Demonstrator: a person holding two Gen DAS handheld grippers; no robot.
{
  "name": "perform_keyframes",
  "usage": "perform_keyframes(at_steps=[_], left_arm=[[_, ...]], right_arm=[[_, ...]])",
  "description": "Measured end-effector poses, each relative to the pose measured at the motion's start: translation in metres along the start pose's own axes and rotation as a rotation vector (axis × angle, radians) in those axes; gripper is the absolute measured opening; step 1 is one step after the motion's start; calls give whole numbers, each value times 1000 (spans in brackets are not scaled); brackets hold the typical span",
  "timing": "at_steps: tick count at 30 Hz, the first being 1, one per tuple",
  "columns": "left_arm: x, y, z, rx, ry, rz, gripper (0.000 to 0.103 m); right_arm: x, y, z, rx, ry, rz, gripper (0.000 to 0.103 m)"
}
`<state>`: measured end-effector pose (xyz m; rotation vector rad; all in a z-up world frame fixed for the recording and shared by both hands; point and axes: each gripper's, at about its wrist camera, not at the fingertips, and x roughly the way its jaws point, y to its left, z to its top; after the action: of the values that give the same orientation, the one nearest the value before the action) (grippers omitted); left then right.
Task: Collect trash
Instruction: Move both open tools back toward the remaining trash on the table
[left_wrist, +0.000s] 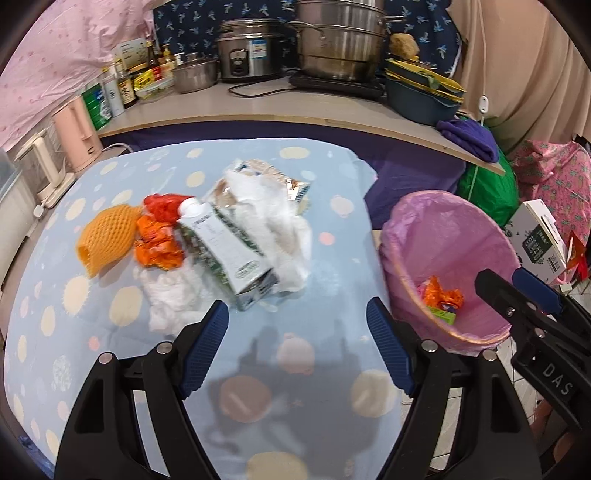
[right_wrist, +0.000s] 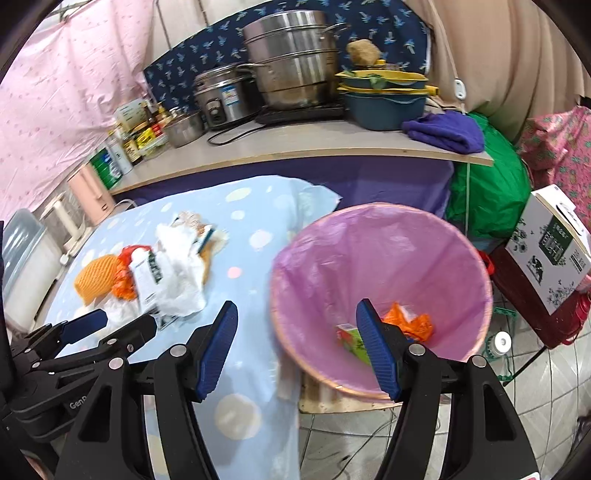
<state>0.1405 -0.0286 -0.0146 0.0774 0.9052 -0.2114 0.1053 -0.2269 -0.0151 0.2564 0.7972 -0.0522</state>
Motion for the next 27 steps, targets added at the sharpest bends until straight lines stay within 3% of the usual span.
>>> perform_keyframes(at_steps=[4, 10, 16, 21, 24, 27], left_arm=[[1, 33, -14, -46, 6, 49, 83], [12, 87, -30, -136, 35, 118, 84], [25, 129, -35, -239, 53, 95, 85], [45, 141, -32, -283, 80, 44, 85], [56, 145, -30, -295, 88, 40, 79], [66, 147, -29, -301, 112, -4, 60]], right_arm=[[3, 18, -6, -21, 17, 24, 64], [14, 47, -18, -58, 56, 56, 64], [27, 71, -30, -85, 94, 86, 64], [38, 89, -35, -103, 122, 104, 64], [43, 96, -37, -111, 138, 110, 64], [49, 101, -38, -120, 150, 114, 64]])
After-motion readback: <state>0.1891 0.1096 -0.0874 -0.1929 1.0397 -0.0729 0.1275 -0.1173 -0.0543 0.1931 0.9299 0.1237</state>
